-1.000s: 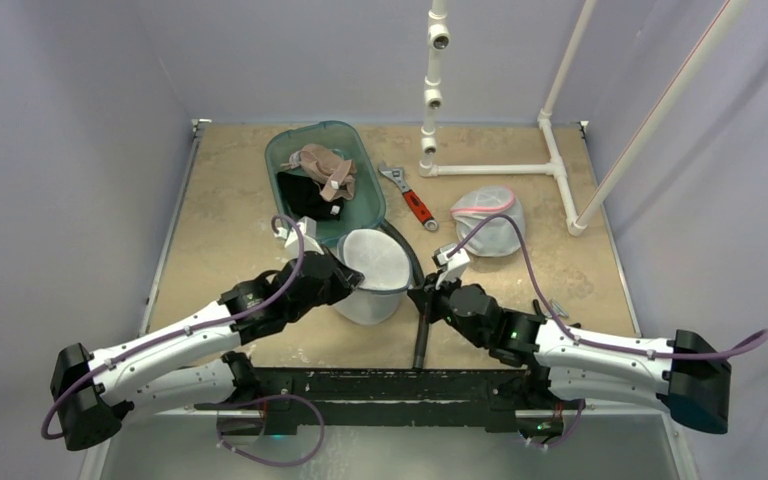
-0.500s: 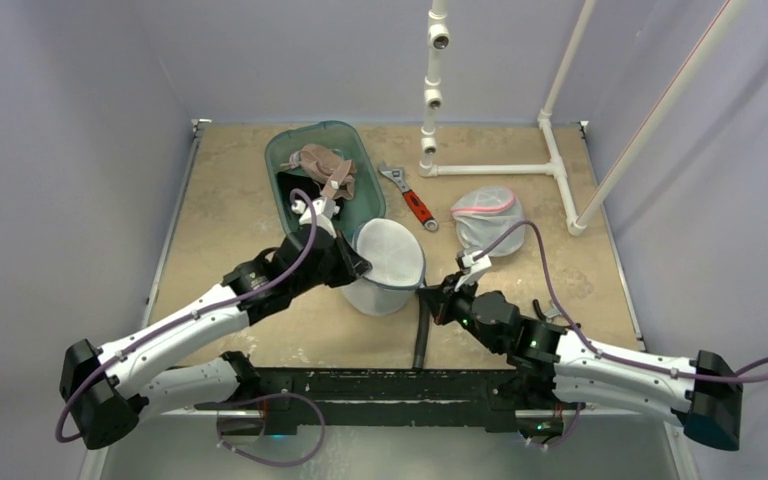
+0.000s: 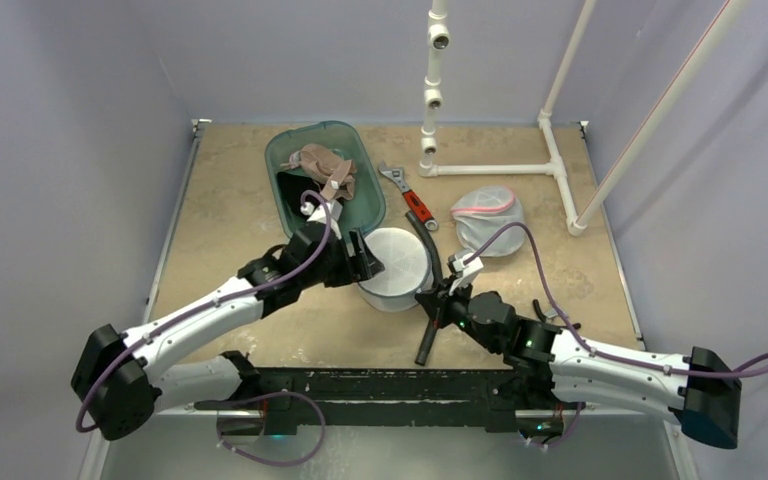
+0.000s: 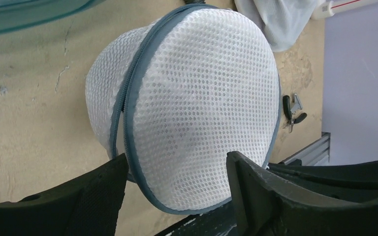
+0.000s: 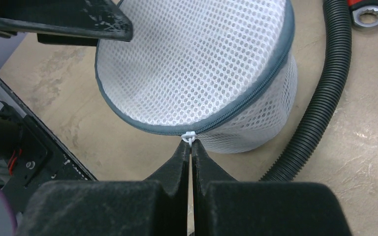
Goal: Unzip the laundry bag and remove the bra
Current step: Unzip the laundry bag at the center of the board.
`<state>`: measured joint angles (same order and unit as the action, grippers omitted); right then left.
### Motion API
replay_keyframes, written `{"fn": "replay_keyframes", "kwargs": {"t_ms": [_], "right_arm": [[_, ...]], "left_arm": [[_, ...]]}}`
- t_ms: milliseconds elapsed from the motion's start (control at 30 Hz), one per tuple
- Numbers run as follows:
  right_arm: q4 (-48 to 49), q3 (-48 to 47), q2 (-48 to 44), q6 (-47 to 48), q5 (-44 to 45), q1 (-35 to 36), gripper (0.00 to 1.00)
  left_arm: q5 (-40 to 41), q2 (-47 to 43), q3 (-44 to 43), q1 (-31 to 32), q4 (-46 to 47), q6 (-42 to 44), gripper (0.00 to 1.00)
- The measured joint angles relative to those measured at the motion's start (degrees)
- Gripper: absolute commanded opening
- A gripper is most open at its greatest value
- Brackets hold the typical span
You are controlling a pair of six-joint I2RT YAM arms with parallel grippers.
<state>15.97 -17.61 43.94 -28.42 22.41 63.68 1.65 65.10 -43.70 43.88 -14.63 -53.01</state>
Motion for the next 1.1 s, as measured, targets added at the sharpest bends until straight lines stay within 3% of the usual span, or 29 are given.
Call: {"fn": "replay_keyframes", "kwargs": {"t_ms": [233,367,633,1100], "right_arm": [[0.90,0.00,1.07,0.44,-0.76,0.00,0.00],[1.46,0.00,2.34,0.48,-0.92,0.00,0.00],[2.19,-0.09,4.87,0.61,-0.96,0.00,0.00],[2.36,-1.16,3.02,2.73,-2.97,0.00,0.00]], "left_arm": [[0.17,-13.97,4.17,0.85,-0.61,-8.52,0.76],[4.66,-17.99,4.26,7.91,-0.11,-15.39,0.77],[15.04,-7.80,5.20,25.57,4.07,-26.73,0.78],[28.48,1.25,6.86,26.91,9.84,-39.08,0.71]]}}
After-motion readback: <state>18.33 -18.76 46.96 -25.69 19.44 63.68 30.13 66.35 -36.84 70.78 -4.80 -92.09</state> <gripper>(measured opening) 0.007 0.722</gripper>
